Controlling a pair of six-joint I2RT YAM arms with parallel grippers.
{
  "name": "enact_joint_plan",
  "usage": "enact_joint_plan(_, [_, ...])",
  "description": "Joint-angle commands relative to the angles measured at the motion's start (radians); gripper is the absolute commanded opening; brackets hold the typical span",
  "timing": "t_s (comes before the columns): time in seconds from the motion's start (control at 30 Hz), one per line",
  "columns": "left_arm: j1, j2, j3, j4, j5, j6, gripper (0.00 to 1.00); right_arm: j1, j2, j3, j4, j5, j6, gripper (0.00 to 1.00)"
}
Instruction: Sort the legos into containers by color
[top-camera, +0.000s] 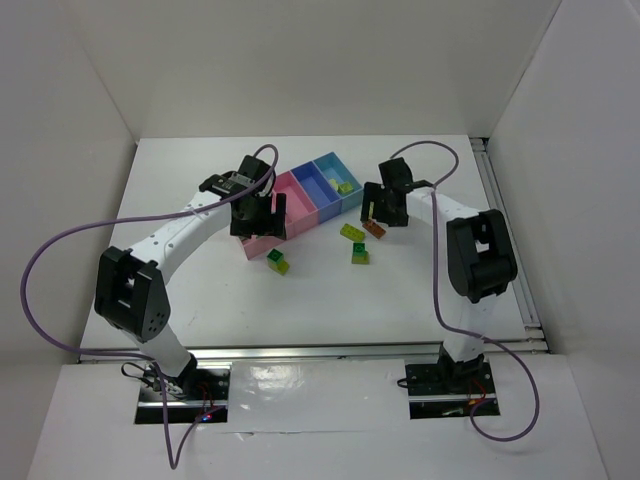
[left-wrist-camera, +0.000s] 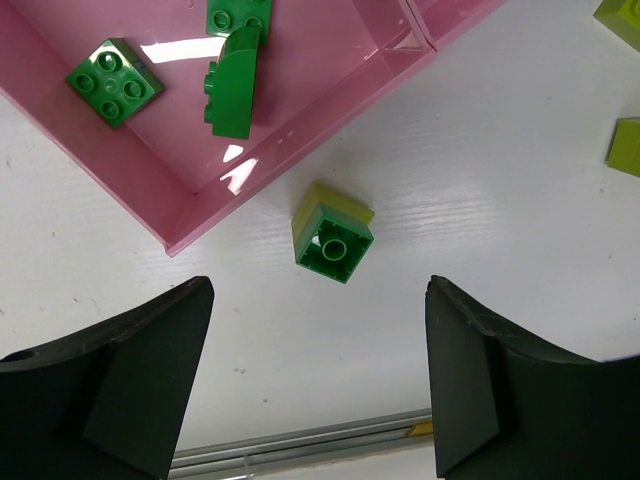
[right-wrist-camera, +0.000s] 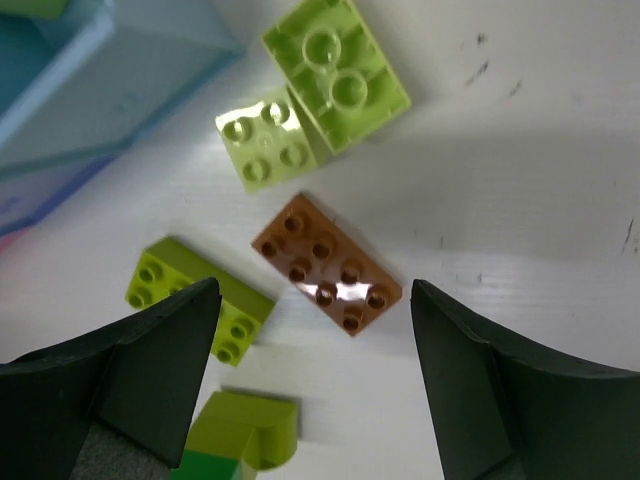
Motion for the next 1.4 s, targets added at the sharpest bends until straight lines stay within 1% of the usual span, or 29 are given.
enact_joint_plan(0.0, [0.007,-0.012,0.008,0.006,0.005,0.022,0.89,0.006,-0.117,-0.051,-0.006,-0.038,-0.015,0.84])
enact_joint_plan(0.07, [0.007,0.006,0.017,0.006,0.005,0.022,0.89,0.028,-0.151,-0.088,-0.027,-0.069,-0.003,0.84])
enact_joint_plan(0.17, [-0.002,0.017,0.028,0.006,0.014,0.022,0.89,0.057,-0.202,-0.12,-0.062,-0.078,0.033,0.88])
enact_joint_plan(0.23, [-0.002,0.017,0.028,0.006,0.014,0.022,0.89,0.075,-0.237,-0.14,-0.062,-0.078,0.045,0.88])
enact_joint_plan(0.27, [-0.012,0.017,0.028,0.006,0.014,0.022,0.89,0.095,-0.246,-0.151,-0.072,-0.078,0.056,0.89])
enact_joint_plan(0.37, [-0.012,0.026,0.028,0.006,0.014,0.022,0.89,0.12,-0.257,-0.151,-0.081,-0.068,0.066,0.89])
enact_joint_plan(0.43, [-0.012,0.026,0.039,0.006,0.014,0.022,0.89,0.132,-0.24,-0.151,-0.09,-0.098,0.08,0.89])
enact_joint_plan(0.57, [-0.021,0.014,0.039,0.016,0.003,0.022,0.89,0.141,-0.213,-0.142,-0.115,-0.098,0.09,0.85])
enact_joint_plan(0.73, [-0.021,0.014,0.039,0.016,0.003,0.022,0.89,0.15,-0.213,-0.142,-0.124,-0.08,0.109,0.76])
enact_joint_plan(0.8, [-0.021,0.014,0.039,0.016,0.012,0.022,0.89,0.17,-0.213,-0.142,-0.133,-0.071,0.109,0.74])
enact_joint_plan(0.9, [-0.021,0.003,0.028,0.025,0.031,0.022,0.89,0.181,-0.213,-0.151,-0.106,-0.126,0.097,0.69])
enact_joint_plan(0.93, [-0.021,0.003,0.028,0.025,0.031,0.022,0.89,0.205,-0.222,-0.151,-0.075,-0.156,0.097,0.67])
enact_joint_plan(0.97, [-0.021,0.003,0.028,0.025,0.031,0.022,0.89,0.216,-0.222,-0.151,-0.063,-0.214,0.088,0.67])
enact_joint_plan(1.03, [-0.021,0.003,0.028,0.025,0.04,0.033,0.89,0.245,-0.211,-0.139,-0.04,-0.267,0.088,0.66])
enact_joint_plan(1.07, [-0.03,0.003,0.028,0.025,0.04,0.033,0.89,0.255,-0.2,-0.128,-0.029,-0.322,0.074,0.66])
enact_joint_plan(1.17, [-0.03,0.003,0.037,0.025,0.063,0.033,0.89,0.264,-0.2,-0.119,-0.016,-0.368,0.065,0.66])
enact_joint_plan(1.23, [-0.041,0.012,0.05,0.025,0.074,0.042,0.89,0.264,-0.231,-0.119,-0.016,-0.333,0.056,0.66])
enact_joint_plan(1.3, [-0.061,0.012,0.074,0.025,0.098,0.042,0.89,0.24,-0.28,-0.119,-0.026,-0.264,0.056,0.7])
enact_joint_plan(1.33, [-0.073,0.025,0.074,0.025,0.118,0.042,0.89,0.23,-0.298,-0.128,-0.039,-0.223,0.056,0.72])
enact_joint_plan(1.37, [-0.108,0.025,0.086,0.025,0.127,0.069,0.89,0.207,-0.317,-0.137,-0.056,-0.137,0.095,0.72])
